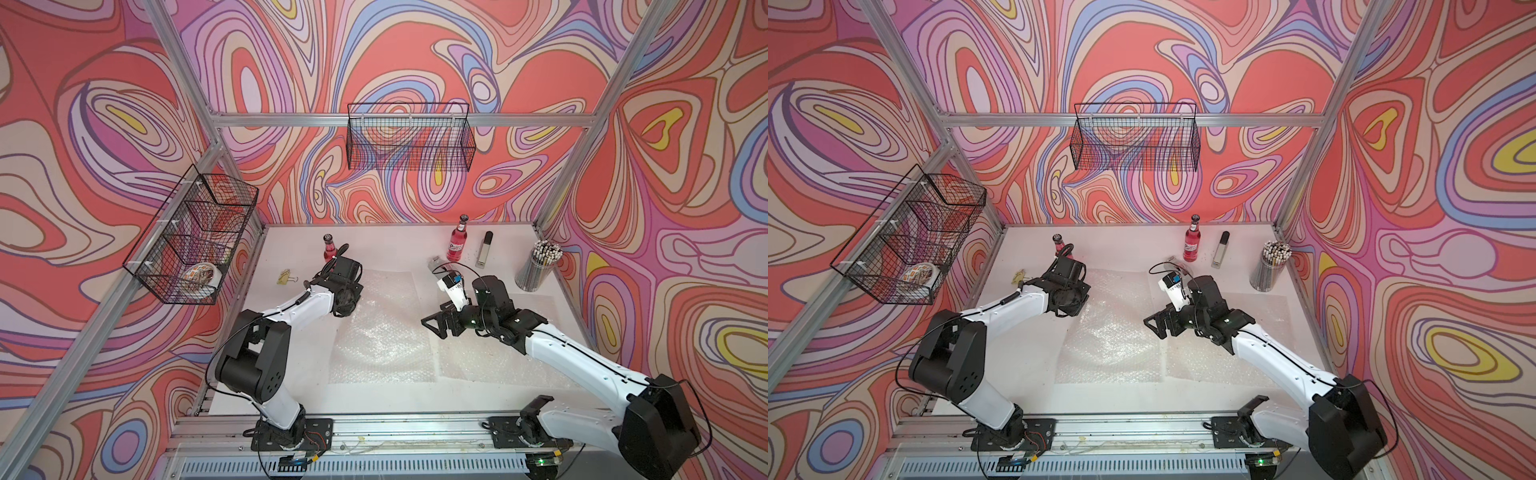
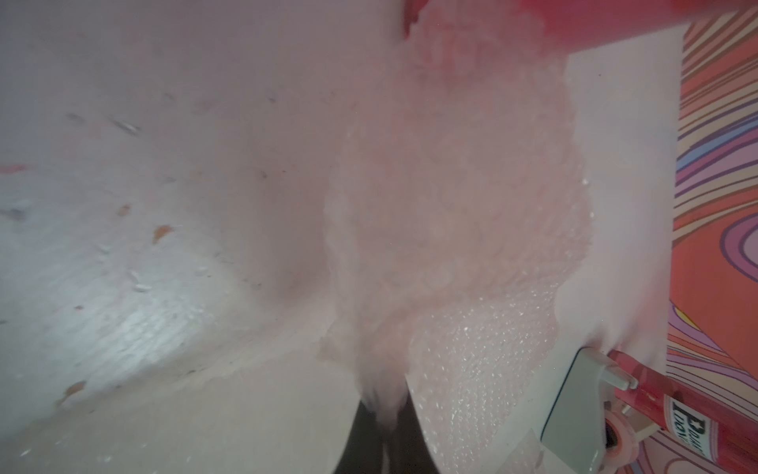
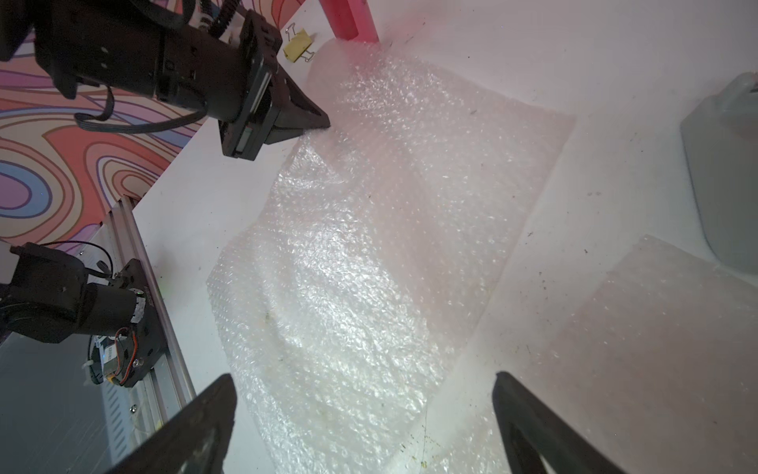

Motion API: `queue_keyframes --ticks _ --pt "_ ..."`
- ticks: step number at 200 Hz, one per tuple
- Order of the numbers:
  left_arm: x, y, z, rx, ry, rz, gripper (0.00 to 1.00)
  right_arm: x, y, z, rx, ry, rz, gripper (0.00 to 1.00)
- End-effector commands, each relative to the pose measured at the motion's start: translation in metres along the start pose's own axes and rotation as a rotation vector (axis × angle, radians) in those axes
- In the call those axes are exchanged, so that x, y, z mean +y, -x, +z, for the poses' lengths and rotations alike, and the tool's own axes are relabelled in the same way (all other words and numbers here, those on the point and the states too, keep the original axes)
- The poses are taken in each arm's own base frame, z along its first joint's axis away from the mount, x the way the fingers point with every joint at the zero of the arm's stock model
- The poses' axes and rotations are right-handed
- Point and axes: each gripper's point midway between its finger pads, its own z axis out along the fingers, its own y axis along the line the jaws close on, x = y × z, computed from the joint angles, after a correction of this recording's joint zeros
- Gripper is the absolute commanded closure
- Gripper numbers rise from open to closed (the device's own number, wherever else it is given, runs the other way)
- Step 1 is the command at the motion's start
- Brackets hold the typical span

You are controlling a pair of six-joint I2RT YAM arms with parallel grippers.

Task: Wrap wine bottles in bubble wrap
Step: Adjust the bubble wrap at the center of the board.

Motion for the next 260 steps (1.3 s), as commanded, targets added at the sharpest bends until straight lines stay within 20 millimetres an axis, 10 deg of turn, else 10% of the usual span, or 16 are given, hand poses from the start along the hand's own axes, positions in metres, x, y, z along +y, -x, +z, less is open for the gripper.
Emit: queue_keyframes --ticks 1,41,149,194,260 --pt "-0.007 -0.004 0.010 0.016 -0.003 0.057 0.80 -0.001 -0.001 -0.001 -0.002 -0.014 0.000 0.02" --pt "-0.011 0.001 0.006 -0.007 -0.001 0.109 0.48 -0.001 -0.003 -0.003 0.005 -0.018 0.000 0.02" --pt "-0.022 0.025 -0.077 -0.083 0.023 0.596 0.13 -0.001 -0.007 0.001 0.022 -0.007 -0.022 0.02" --pt "-0.024 0.013 -0.070 0.044 0.050 0.733 0.14 -0.001 -0.001 0.007 0.022 0.002 -0.040 0.02" --pt "-0.030 0.063 -0.116 -0.186 0.054 0.987 0.13 -0.002 -0.001 0.004 0.024 -0.010 -0.066 0.02"
